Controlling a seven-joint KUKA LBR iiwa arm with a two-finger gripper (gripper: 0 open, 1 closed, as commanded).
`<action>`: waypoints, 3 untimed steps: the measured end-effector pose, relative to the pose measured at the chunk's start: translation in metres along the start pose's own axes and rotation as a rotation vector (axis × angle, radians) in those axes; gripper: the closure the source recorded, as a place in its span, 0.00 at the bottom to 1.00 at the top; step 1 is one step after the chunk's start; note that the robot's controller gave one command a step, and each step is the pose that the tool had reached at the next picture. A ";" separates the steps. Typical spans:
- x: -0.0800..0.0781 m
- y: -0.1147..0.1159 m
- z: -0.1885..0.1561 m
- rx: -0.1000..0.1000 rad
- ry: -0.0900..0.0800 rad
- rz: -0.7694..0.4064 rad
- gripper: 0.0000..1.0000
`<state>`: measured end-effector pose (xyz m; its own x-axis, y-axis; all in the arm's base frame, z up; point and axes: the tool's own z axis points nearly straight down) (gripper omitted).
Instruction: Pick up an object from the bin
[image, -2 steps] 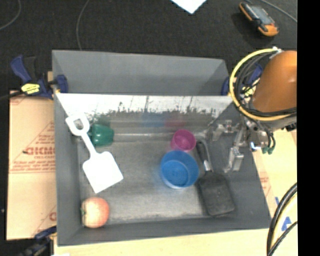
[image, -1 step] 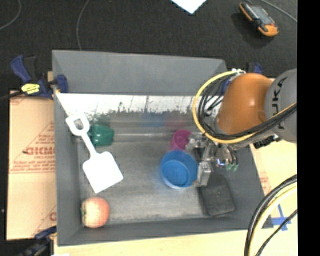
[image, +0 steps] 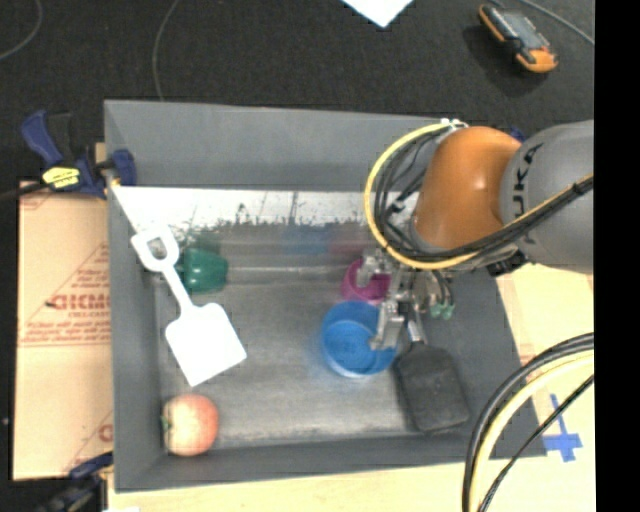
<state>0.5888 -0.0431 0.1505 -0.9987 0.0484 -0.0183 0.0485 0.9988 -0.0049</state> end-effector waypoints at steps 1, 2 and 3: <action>0.058 -0.011 0.000 -0.002 0.008 0.077 0.00; 0.036 0.029 0.026 -0.002 -0.004 0.086 0.00; 0.052 0.028 0.049 -0.001 -0.001 0.192 0.00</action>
Offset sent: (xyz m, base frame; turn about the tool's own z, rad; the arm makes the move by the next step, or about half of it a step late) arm -0.0350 0.0304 -0.0272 0.0893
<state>0.5395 -0.0124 0.1008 -0.9710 0.2383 -0.0194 0.2383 0.9712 -0.0001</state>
